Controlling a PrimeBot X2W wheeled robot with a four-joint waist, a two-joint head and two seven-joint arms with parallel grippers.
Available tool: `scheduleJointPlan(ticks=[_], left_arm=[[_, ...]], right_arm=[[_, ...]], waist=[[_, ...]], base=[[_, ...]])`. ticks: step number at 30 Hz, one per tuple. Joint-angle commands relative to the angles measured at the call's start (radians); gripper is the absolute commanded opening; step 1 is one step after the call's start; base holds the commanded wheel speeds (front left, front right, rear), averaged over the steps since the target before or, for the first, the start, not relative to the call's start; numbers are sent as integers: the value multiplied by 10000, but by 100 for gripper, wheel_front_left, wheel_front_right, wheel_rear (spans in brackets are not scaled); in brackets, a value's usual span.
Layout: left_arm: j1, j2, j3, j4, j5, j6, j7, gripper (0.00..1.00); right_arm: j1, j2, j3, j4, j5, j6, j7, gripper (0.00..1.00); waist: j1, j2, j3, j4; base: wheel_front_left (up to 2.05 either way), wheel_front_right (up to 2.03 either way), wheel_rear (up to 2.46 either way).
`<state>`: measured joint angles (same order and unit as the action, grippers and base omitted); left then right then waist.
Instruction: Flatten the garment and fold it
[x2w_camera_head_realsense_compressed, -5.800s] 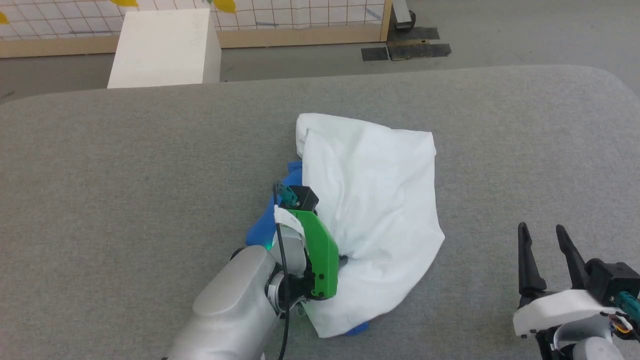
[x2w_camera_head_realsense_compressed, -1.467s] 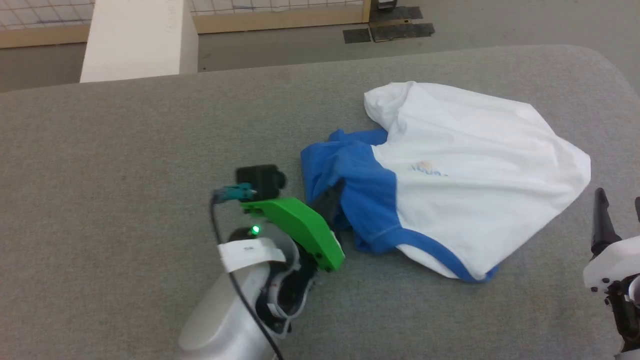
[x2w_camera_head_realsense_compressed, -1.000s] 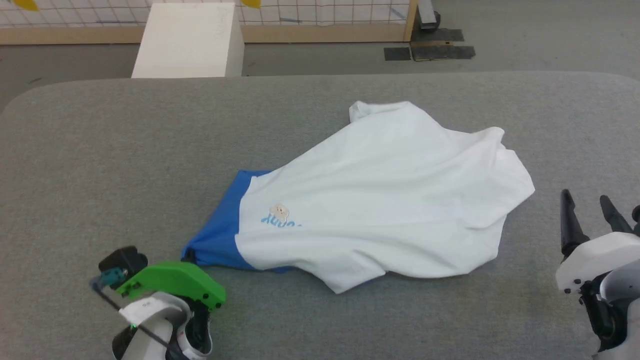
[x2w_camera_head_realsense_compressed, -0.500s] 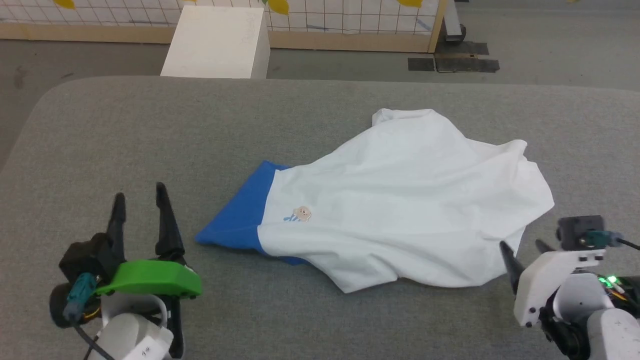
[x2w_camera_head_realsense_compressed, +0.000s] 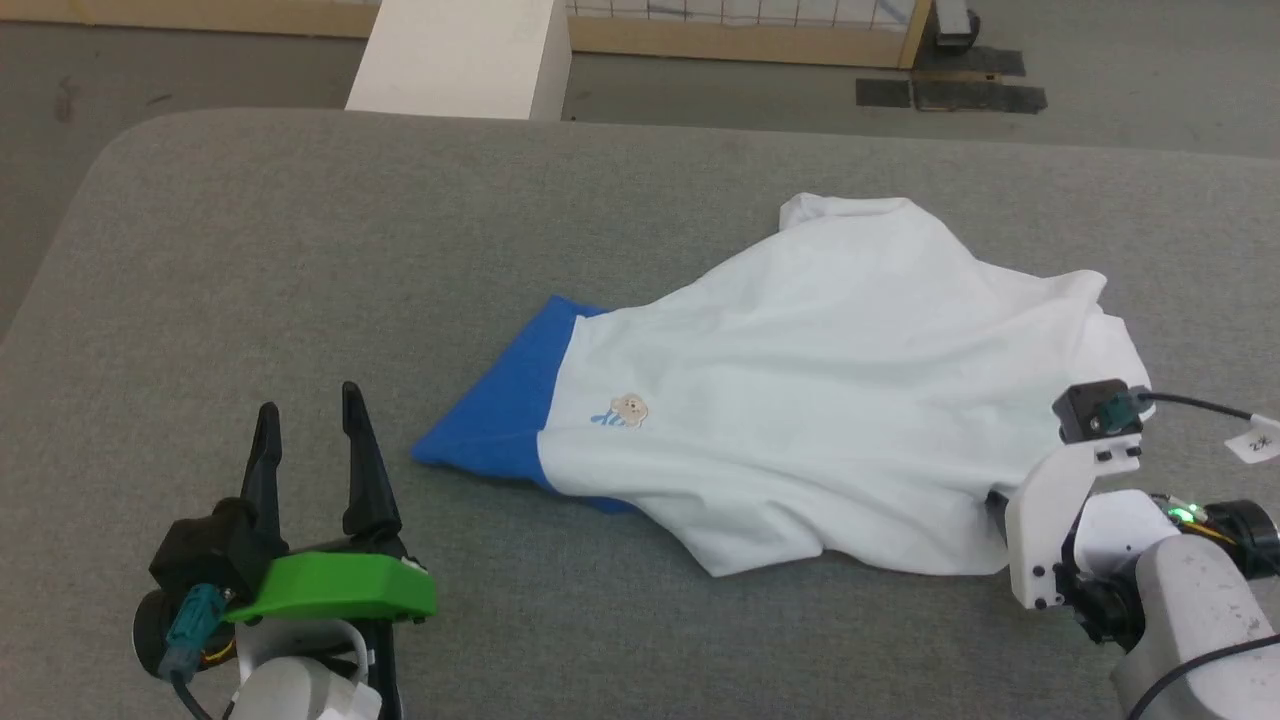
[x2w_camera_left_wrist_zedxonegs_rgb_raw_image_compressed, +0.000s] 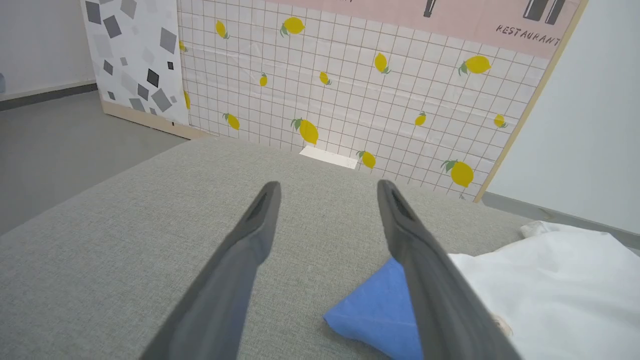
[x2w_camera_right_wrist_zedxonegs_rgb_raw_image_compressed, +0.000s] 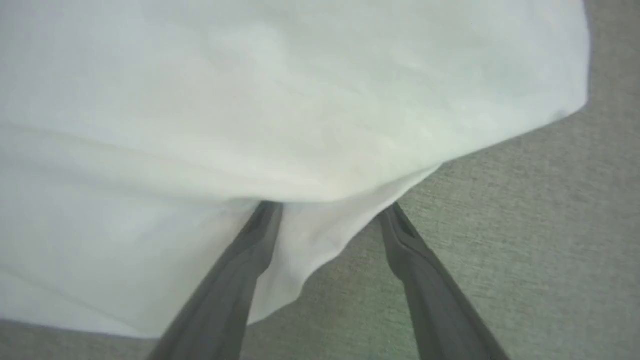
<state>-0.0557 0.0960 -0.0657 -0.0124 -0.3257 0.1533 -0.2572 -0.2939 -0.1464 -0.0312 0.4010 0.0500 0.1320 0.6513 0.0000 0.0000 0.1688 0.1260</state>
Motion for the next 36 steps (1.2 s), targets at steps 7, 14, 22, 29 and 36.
scheduleJointPlan(ticks=[7, 14, 22, 29, 36], left_arm=[[-345, -325, 205, -99, 298, -441, -44, 100], [-1014, -438, -370, 47, 423, -835, -45, 100], [-1584, -454, -1309, 363, 13, -827, -45, 100], [-1505, -456, -1505, 607, -250, -631, -45, 100], [-1335, -456, -1257, 848, -125, -720, -45, 100]], right_arm=[[-1087, -415, -1, -44, 701, -13, -551, 0], [-4179, -1115, 471, -262, 670, -13, -761, 0], [-7046, -1109, 821, 875, 40, -13, -2487, 0], [-7152, -568, 1087, 2963, -69, -13, -2731, 100], [-6673, -614, 1180, 3168, 871, -13, -4061, 100]], waist=[[0, 0, 487, 477], [0, 0, 1103, 1305], [0, 0, 1651, 2336], [0, 0, 1457, 2354], [0, 0, 660, 1724]], base=[[0, 0, 0], [0, 0, 0], [0, 0, 0], [0, 0, 0], [0, 0, 0]])
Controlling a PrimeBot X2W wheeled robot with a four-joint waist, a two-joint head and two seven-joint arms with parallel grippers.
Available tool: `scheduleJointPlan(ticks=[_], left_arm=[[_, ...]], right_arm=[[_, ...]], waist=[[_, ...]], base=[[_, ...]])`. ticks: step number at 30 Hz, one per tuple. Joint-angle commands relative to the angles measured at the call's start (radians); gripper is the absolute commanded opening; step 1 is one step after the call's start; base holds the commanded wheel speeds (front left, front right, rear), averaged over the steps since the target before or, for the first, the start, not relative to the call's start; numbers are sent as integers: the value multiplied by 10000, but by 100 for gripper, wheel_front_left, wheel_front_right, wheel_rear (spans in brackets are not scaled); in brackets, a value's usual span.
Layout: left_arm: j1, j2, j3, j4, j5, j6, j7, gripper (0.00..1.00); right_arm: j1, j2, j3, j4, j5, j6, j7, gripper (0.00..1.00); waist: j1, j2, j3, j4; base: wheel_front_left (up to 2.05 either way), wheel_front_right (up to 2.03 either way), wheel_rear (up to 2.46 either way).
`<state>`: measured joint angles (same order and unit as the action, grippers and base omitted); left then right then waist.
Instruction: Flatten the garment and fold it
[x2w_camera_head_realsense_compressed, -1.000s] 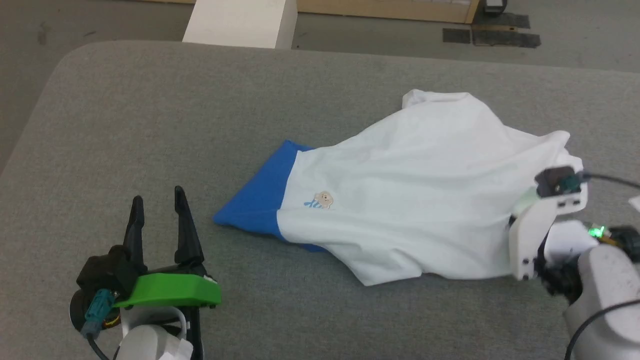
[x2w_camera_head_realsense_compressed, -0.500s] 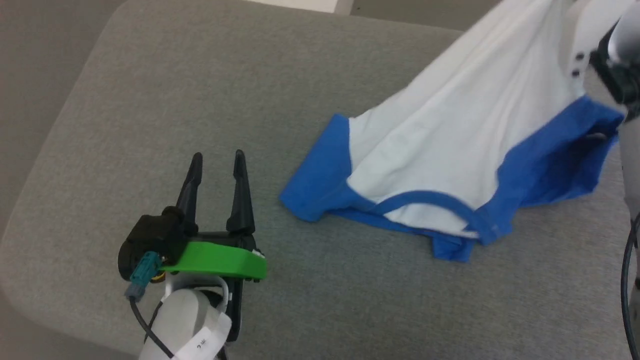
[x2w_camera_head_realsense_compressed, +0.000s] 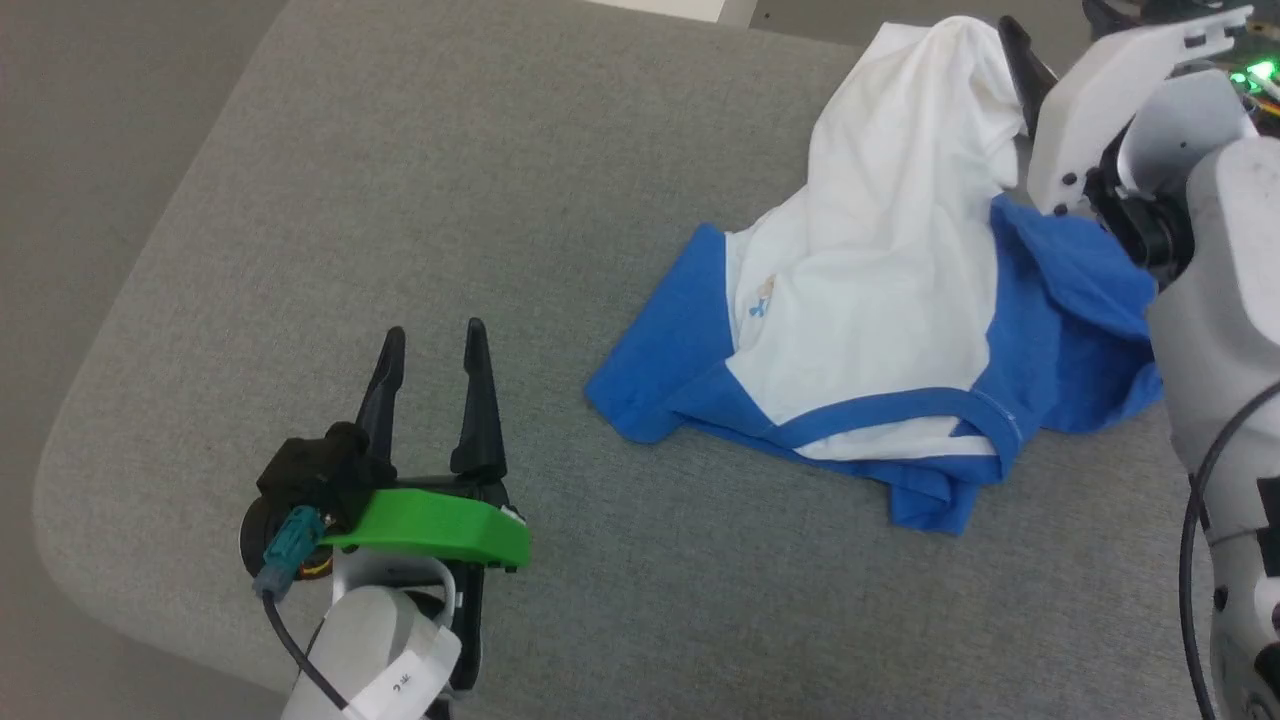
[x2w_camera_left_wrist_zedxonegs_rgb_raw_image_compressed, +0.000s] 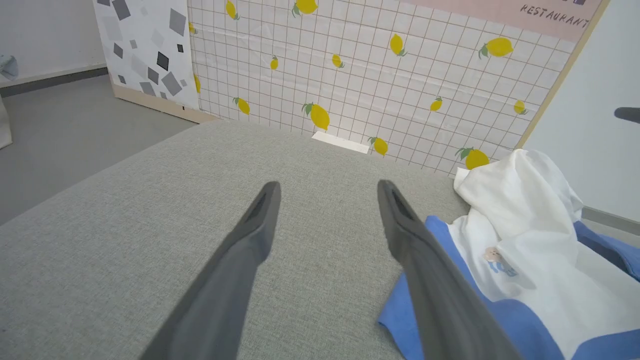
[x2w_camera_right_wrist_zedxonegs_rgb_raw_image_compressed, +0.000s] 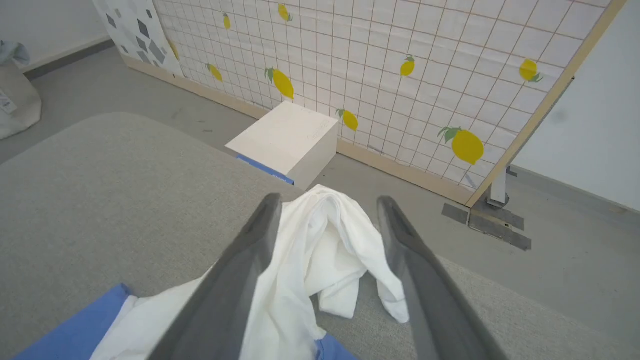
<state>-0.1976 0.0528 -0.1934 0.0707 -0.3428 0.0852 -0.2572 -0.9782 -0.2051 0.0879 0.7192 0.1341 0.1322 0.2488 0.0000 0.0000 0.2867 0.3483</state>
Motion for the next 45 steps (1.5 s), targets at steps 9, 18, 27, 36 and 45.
scheduleJointPlan(ticks=[9, 18, 27, 36, 45], left_arm=[[590, -25, 367, 180, 286, -220, -45, 100], [819, -26, 346, 194, 241, -226, -45, 100], [592, -26, 133, 112, 18, -206, -45, 100], [385, -26, -17, -9, -211, -59, -45, 100], [201, -26, -144, -53, -373, 36, -45, 100]], right_arm=[[2962, -212, -405, -1724, 1151, -15, -1326, 100], [6223, -325, -850, -3586, 790, -15, -37, 100], [6020, -214, -732, -3937, -394, -15, 1481, 100], [4782, -396, -269, -2809, -1329, -15, 2202, 100], [4297, -465, -290, -2185, -1401, -15, 2065, 0]], waist=[[0, 0, -1543, -1492], [0, 0, -1733, -1856], [0, 0, -1159, -1534], [0, 0, -522, -1082], [0, 0, -247, -1017]], base=[[0, 0, 0], [0, 0, 0], [0, 0, 0], [0, 0, 0], [0, 0, 0]])
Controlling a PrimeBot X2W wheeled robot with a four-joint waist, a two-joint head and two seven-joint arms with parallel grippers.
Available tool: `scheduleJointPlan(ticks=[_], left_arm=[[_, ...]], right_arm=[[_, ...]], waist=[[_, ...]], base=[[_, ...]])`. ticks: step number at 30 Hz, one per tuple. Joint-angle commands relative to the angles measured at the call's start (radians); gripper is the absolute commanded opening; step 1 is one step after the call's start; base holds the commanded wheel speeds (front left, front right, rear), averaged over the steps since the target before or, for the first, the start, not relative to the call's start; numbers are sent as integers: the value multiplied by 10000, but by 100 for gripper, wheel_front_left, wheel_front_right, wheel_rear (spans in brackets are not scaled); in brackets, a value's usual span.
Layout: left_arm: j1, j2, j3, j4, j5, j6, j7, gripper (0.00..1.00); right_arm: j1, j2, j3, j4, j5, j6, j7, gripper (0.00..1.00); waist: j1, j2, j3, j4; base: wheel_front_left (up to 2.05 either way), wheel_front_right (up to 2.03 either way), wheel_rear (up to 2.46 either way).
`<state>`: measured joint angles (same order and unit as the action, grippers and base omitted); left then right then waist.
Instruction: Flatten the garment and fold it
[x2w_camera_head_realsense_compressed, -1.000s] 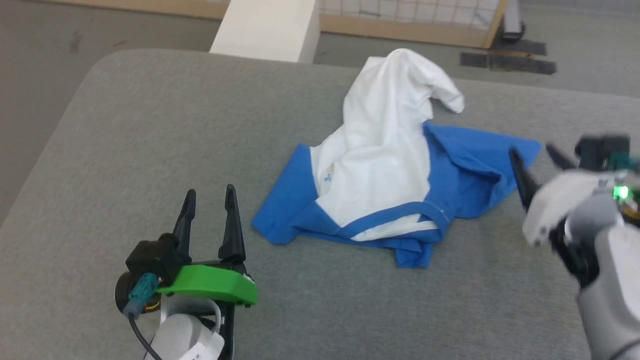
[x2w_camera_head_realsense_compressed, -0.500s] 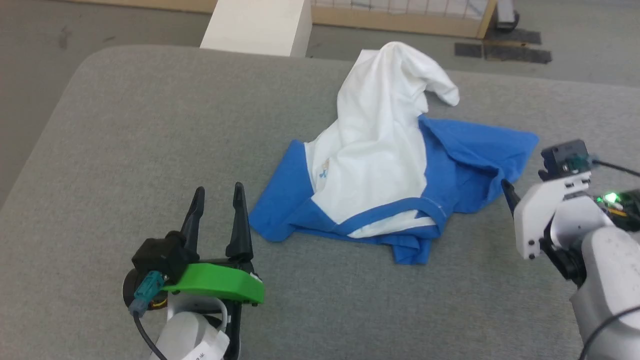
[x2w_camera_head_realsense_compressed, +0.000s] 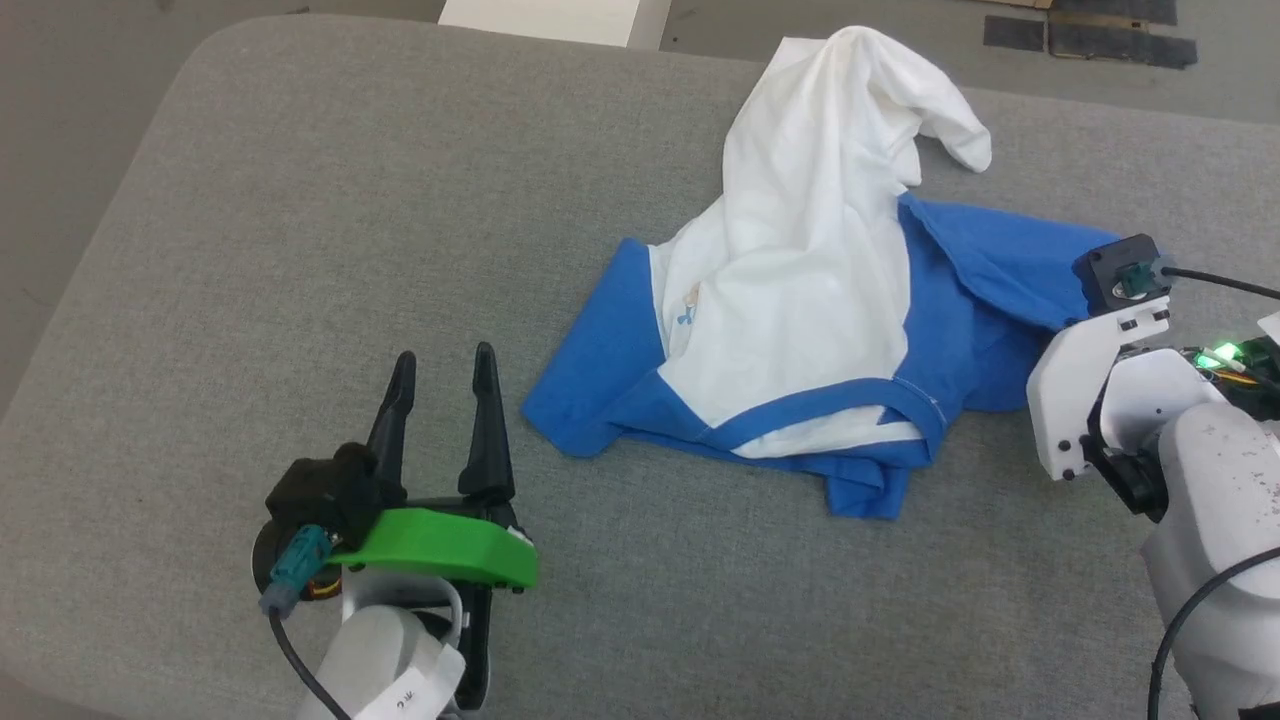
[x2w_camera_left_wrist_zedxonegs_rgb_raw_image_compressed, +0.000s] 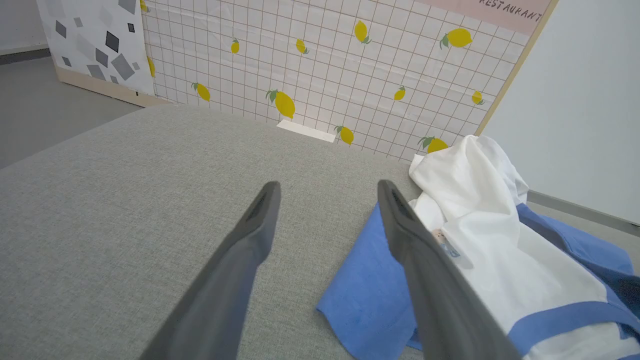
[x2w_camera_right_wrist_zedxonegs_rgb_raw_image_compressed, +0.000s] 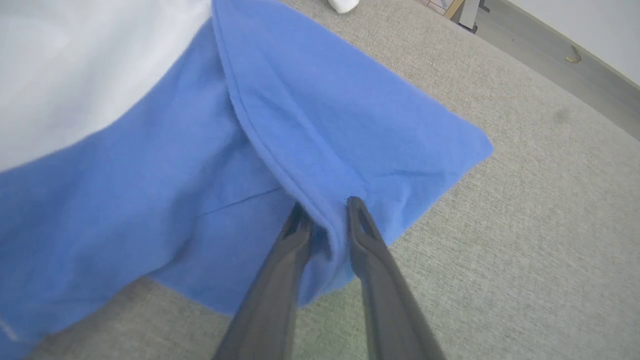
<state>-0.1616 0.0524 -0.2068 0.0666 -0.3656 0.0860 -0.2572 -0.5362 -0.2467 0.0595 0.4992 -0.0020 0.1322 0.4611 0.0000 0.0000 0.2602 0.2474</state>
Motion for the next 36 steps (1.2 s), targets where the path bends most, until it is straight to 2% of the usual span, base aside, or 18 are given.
scheduleJointPlan(ticks=[1, 8, 12, 15, 19, 25, 26, 27, 31, 36], left_arm=[[-192, -22, -22, 5, -147, 29, -45, 100], [-255, -22, -9, 55, -115, 11, -45, 100], [-169, -22, 52, 89, -60, -20, -45, 100], [-134, -22, 71, 109, -40, -68, -45, 100], [-130, -22, 103, 108, -26, -101, -45, 100], [-60, -22, 226, 135, 61, -180, -45, 100], [-64, -22, 231, 145, 61, -193, -45, 100], [-63, -22, 235, 159, 70, -202, -45, 100], [-11, -22, 274, 168, 102, -211, -45, 100], [64, -22, 241, 254, 115, -237, -45, 100]], right_arm=[[-150, -46, -48, 31, 27, -15, -130, 0], [-57, -166, -484, -487, 748, -15, -815, 0], [476, -842, -969, -1180, 1160, -15, -880, 0], [1099, -1556, -1789, -1540, 1222, -15, -693, 0], [1945, -2090, -2983, -1644, 1266, -15, -284, 0], [2208, -1876, -4234, -1025, 1125, -15, 71, 0], [2184, -1799, -4325, -888, 1051, -15, 107, 23], [2117, -1658, -4400, -826, 978, -15, 43, 100], [1993, -1162, -4305, -1131, 995, -15, -479, 100], [2593, -498, -4275, -2138, 1463, -15, -907, 100]], waist=[[0, 0, 22, -40], [0, 0, -188, -361], [0, 0, -394, -594], [0, 0, -496, -696], [0, 0, -514, -796], [0, 0, -449, -1055], [0, 0, -450, -1069], [0, 0, -478, -1085], [0, 0, -600, -1182], [0, 0, -902, -1232]], base=[[0, 0, 0], [0, 0, 0], [0, 0, 0], [0, 0, 0], [0, 0, 0], [0, 0, 0], [0, 0, 0], [0, 0, 0], [0, 0, 0], [0, 0, 0]])
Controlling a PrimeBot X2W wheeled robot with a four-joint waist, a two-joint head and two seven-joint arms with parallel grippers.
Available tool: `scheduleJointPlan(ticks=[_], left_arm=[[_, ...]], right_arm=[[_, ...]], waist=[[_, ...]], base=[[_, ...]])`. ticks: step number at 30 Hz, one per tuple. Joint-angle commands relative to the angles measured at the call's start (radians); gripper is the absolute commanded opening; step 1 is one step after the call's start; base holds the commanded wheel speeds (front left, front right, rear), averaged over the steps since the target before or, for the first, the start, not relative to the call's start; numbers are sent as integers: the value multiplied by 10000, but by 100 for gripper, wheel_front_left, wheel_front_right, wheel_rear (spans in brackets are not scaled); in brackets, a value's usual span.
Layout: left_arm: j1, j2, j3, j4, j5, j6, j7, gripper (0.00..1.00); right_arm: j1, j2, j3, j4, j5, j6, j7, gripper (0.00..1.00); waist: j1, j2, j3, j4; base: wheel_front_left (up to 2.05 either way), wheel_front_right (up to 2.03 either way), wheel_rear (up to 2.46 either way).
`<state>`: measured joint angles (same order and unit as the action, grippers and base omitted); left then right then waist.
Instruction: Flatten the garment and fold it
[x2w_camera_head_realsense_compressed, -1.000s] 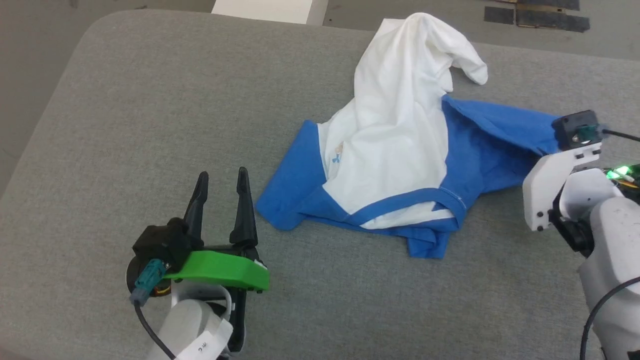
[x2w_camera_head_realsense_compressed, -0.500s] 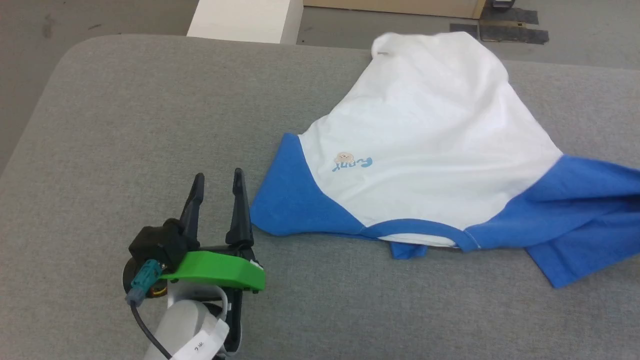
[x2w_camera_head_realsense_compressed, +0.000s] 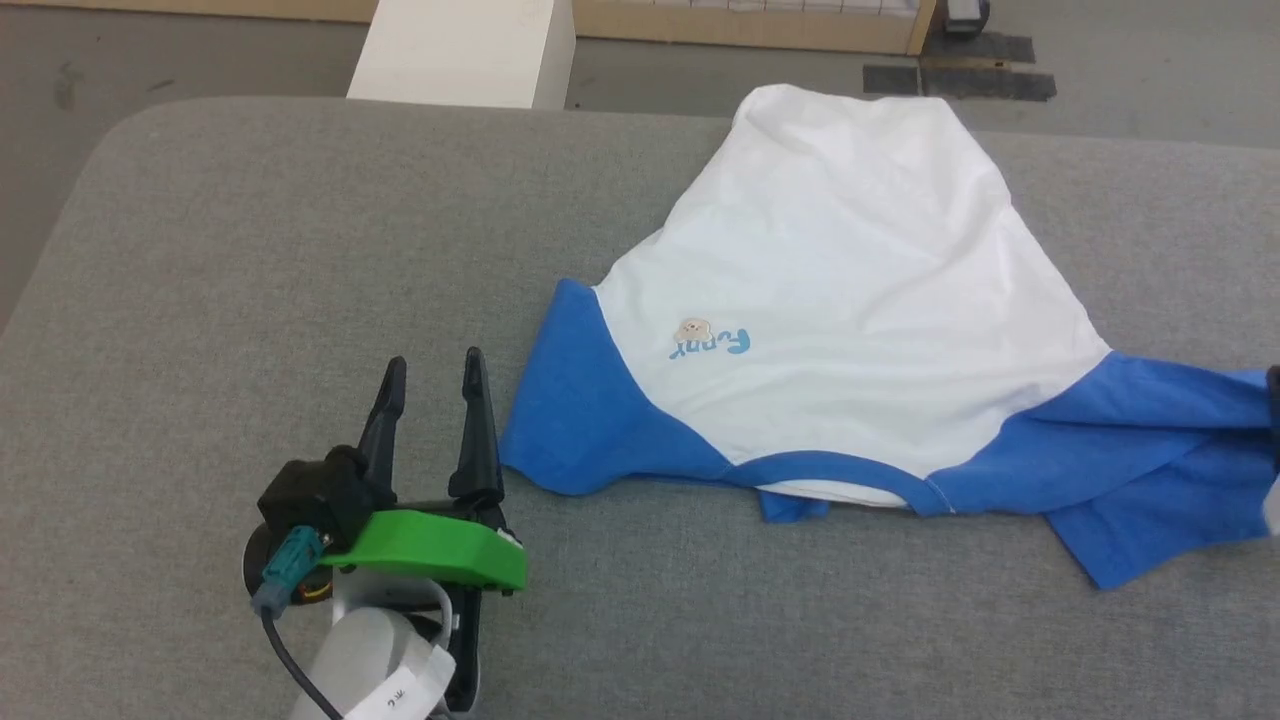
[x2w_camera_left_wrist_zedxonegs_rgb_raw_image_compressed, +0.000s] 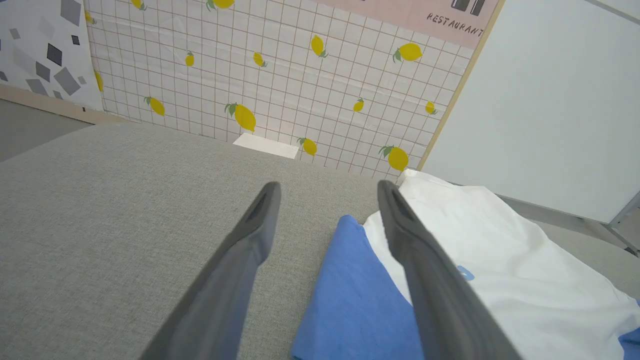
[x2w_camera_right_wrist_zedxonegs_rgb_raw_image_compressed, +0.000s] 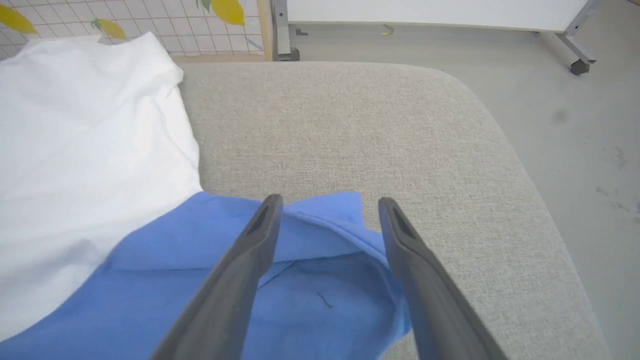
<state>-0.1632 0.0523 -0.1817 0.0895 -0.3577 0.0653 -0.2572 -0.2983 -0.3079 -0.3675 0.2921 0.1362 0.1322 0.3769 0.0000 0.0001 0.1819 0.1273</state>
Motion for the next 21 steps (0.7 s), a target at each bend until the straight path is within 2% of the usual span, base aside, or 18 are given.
scheduleJointPlan(ticks=[1, 8, 11, 13, 15, 19, 21], left_arm=[[101, -20, -23, 38, 27, -32, -45, 100], [269, -20, -95, 122, -79, -75, -45, 100], [351, -20, -272, 290, -443, -127, -45, 100], [409, -20, -480, 580, -1123, -90, 47, 100], [388, -20, -798, 861, -2055, 79, 577, 100], [139, -20, -1570, 985, -4137, 628, 1908, 100], [-75, -20, -2189, 913, -5896, 1098, 2742, 100]], right_arm=[[395, 274, -27, -303, 176, -15, -96, 100], [2030, 1724, 74, -2152, 1061, -15, 96, 100], [2539, 2026, 347, -2555, 1330, -15, 281, 100], [2769, 2119, 480, -2719, 1329, -15, 345, 100], [2876, 2196, 536, -2801, 1351, -15, 370, 100], [2890, 2161, 650, -2842, 1104, -15, 342, 100], [2796, 2170, 699, -2875, 999, -15, 337, 100]], waist=[[0, -1, -177, -36], [0, -1, -433, -115], [0, -1, -452, -170], [0, -1, -457, -207], [0, -1, -462, -236], [0, -1, -441, -295], [0, -1, -391, -379]], base=[[0, 0, 0], [0, 0, 0], [0, 0, 0], [0, 0, 0], [0, 0, 0], [0, 0, 0], [0, 0, 0]])
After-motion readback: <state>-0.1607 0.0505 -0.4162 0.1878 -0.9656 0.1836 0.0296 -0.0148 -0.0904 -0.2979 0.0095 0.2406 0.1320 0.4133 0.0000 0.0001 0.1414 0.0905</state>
